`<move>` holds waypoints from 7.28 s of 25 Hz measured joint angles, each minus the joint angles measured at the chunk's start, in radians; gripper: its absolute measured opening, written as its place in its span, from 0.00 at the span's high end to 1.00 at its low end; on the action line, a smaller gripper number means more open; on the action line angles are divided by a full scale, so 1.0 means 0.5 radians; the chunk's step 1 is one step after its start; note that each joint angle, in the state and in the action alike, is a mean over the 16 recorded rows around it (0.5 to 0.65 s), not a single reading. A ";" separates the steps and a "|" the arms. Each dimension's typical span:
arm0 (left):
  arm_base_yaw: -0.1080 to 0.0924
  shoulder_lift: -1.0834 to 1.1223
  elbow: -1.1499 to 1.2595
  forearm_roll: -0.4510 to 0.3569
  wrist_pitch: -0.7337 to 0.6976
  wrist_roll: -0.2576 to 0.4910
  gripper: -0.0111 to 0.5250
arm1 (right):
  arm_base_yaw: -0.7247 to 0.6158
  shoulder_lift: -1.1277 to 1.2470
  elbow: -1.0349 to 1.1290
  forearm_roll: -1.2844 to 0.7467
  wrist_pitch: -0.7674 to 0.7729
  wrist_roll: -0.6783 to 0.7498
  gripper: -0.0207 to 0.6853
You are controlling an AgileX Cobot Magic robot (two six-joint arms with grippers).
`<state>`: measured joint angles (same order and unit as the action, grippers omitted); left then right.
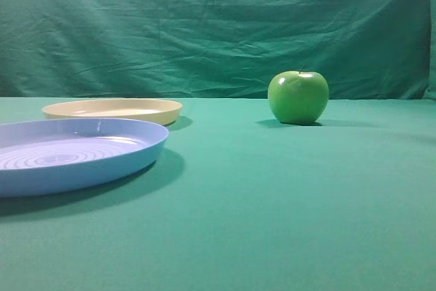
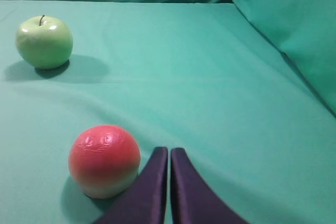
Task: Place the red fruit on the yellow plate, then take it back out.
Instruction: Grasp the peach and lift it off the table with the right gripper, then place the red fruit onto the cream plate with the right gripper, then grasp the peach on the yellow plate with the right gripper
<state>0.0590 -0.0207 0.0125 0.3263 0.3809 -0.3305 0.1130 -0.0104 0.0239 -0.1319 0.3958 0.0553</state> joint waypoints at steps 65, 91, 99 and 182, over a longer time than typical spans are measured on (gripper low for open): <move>0.000 0.000 0.000 0.000 0.000 0.000 0.98 | 0.167 1.753 -1.366 0.654 1.318 -0.637 0.97; 0.000 0.000 0.000 0.000 0.000 0.000 0.98 | 0.355 2.795 -1.416 0.326 0.484 -0.210 0.07; 0.000 0.000 0.000 0.000 0.000 0.000 0.98 | 0.355 3.004 -1.432 0.317 0.355 -0.199 0.23; 0.000 0.000 0.000 0.000 0.000 0.000 0.98 | 1.043 3.925 -4.303 0.641 1.453 -0.435 0.90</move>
<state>0.0590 -0.0207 0.0125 0.3263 0.3809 -0.3305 0.6346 1.9523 -2.1275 0.1888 1.1221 -0.1622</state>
